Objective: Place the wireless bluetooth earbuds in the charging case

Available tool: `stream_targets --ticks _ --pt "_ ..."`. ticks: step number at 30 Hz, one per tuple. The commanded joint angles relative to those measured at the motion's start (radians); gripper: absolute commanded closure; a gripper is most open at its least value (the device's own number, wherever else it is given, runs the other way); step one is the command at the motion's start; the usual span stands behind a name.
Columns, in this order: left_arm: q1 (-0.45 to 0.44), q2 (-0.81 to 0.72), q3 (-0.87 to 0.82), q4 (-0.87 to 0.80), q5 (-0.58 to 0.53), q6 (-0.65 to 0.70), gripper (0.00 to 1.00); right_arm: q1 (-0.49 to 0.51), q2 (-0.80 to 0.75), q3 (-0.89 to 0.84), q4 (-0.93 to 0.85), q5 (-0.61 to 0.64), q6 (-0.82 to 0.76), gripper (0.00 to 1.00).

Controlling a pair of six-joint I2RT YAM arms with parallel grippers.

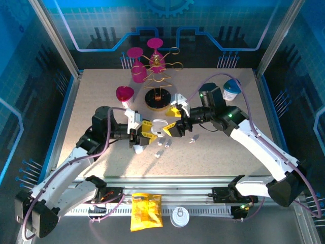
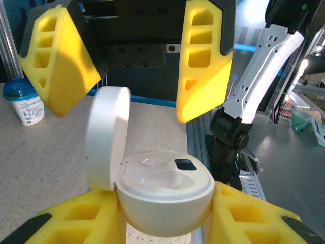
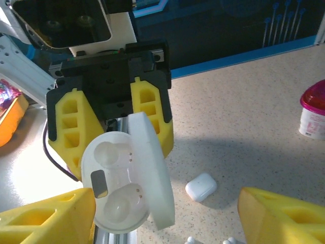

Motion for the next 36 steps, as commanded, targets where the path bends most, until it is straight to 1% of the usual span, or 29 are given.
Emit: stream_targets --ticks 1,5,7,11,14,17,20,23,25,27,30,32,34,36 --pt "-0.005 0.006 -0.015 0.067 0.032 -0.019 0.62 -0.029 0.013 0.010 0.020 0.013 0.017 0.26" --pt "-0.005 0.008 -0.020 0.067 0.003 -0.005 0.62 -0.042 0.005 -0.004 0.063 -0.045 0.032 0.25" --pt "-0.004 0.016 -0.021 0.078 -0.015 -0.002 0.62 -0.043 -0.011 -0.009 0.072 -0.073 0.025 0.23" --pt "-0.005 0.045 -0.034 0.159 -0.029 -0.030 0.62 -0.061 -0.068 -0.054 0.132 -0.082 0.060 0.22" --pt "-0.005 0.059 -0.062 0.252 -0.040 -0.072 0.62 -0.091 -0.138 -0.124 0.221 -0.082 0.135 0.21" --pt "-0.005 0.058 -0.096 0.322 -0.084 -0.101 0.62 -0.126 -0.224 -0.222 0.337 -0.057 0.236 0.21" --pt "-0.005 0.031 -0.134 0.375 -0.127 -0.106 0.62 -0.154 -0.311 -0.337 0.446 0.003 0.340 0.20" --pt "-0.005 0.001 -0.160 0.403 -0.158 -0.107 0.62 -0.170 -0.378 -0.446 0.492 0.095 0.413 0.20" --pt "-0.005 -0.013 -0.169 0.405 -0.161 -0.105 0.62 -0.178 -0.408 -0.502 0.502 0.172 0.460 0.20" --pt "-0.005 -0.026 -0.177 0.413 -0.158 -0.104 0.62 -0.188 -0.420 -0.543 0.470 0.295 0.508 0.21" --pt "-0.005 -0.038 -0.195 0.448 -0.157 -0.111 0.62 -0.199 -0.401 -0.586 0.391 0.473 0.567 0.22" --pt "-0.005 -0.037 -0.201 0.468 -0.156 -0.111 0.62 -0.200 -0.365 -0.598 0.339 0.542 0.590 0.22" --pt "-0.005 -0.029 -0.201 0.489 -0.160 -0.112 0.62 -0.199 -0.307 -0.604 0.308 0.573 0.619 0.22" --pt "-0.005 -0.019 -0.203 0.521 -0.166 -0.118 0.62 -0.193 -0.225 -0.605 0.300 0.575 0.662 0.23"
